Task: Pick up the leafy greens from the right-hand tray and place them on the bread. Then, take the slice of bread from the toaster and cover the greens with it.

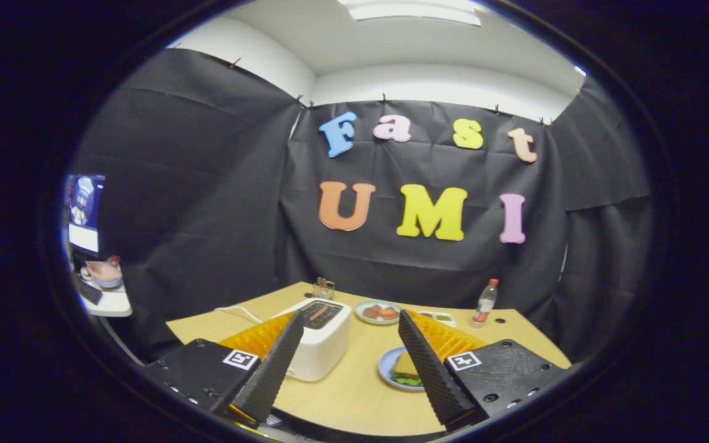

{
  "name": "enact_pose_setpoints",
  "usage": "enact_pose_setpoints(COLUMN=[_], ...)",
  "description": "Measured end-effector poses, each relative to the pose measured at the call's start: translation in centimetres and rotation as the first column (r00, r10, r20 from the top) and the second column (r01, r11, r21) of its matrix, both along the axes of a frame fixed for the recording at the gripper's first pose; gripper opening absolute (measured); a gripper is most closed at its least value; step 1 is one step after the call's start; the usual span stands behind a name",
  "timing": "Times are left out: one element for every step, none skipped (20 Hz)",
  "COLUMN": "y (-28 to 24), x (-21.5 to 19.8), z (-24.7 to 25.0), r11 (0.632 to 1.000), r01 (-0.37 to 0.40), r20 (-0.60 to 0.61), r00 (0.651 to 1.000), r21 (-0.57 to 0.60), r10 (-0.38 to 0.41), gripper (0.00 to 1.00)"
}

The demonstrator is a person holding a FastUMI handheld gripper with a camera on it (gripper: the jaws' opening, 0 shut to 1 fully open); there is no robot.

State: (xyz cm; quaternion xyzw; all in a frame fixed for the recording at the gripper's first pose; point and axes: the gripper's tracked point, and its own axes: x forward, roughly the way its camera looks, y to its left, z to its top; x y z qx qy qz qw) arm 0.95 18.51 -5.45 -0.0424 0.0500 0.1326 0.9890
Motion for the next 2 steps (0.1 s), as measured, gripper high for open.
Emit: enact_pose_setpoints(y=[-1.5, -3.2], x=[0.6, 1.4], z=[-0.5, -1.2], r11=[0.998, 0.992], r01=[0.051, 0.110], r20=[-0.027, -0.064], r00=[0.998, 0.992], r21=[-0.028, -0.055], r10=[-0.052, -0.113], gripper=[0.95, 0.95])
